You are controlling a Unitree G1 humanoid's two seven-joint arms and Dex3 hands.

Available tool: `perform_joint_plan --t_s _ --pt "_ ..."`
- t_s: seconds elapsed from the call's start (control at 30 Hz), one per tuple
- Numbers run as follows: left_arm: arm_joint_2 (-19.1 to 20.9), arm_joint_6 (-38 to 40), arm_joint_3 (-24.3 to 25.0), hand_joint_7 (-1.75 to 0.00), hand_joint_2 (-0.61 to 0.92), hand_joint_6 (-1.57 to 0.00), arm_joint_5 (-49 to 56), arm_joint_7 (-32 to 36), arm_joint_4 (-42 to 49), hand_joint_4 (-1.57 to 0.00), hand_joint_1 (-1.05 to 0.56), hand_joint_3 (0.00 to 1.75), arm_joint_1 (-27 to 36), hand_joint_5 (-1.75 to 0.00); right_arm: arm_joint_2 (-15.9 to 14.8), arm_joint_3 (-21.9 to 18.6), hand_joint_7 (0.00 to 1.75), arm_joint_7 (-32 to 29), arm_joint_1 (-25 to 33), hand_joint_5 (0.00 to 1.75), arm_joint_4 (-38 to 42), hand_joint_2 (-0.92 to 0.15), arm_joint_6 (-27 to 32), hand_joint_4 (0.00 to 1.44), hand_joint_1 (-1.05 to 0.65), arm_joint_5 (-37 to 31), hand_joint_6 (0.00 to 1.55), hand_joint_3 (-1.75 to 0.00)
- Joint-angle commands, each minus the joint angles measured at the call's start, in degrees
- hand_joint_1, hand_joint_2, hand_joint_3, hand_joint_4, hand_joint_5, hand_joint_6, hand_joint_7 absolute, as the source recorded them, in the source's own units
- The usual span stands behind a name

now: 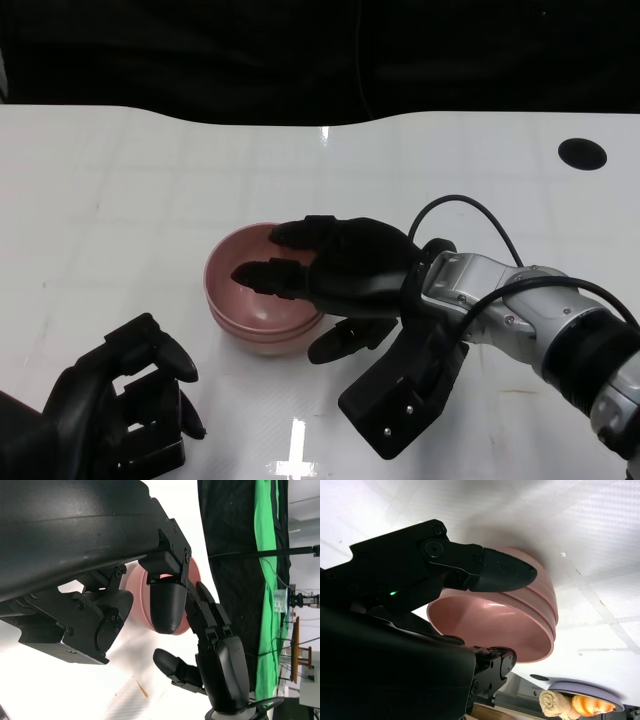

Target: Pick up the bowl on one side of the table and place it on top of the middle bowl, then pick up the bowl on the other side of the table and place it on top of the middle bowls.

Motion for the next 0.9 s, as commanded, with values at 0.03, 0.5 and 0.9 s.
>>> perform_joint_plan --t_s 0.03,0.5,0.9 --pt "0.16 -0.08 0.06 -1.75 0.65 -0.6 -0.23 0.13 -0.48 -0.66 0.12 1.25 0.53 -1.75 -0.64 0.27 0.0 -0.8 0.26 0.0 -0.49 -0.92 -0.07 0.0 -1.05 -0.08 0.0 -0.83" --pt "0.94 -1.09 0.31 -1.75 0.69 -0.61 -0.34 -0.8 0.59 -0.74 0.17 1.24 0.04 -1.75 -8.66 -4.45 0.0 -1.8 4.57 0.0 -9.51 -0.92 -3.69 0.0 -1.0 4.17 0.0 -0.71" --pt "1.65 -1.75 1.33 -1.75 0.68 -0.63 -0.97 -1.72 1.38 -0.77 0.18 1.28 -0.27 -1.75 -13.47 -21.8 0.09 -4.27 21.16 0.2 -16.91 -0.92 -18.26 0.81 -0.29 26.46 0.61 -0.11"
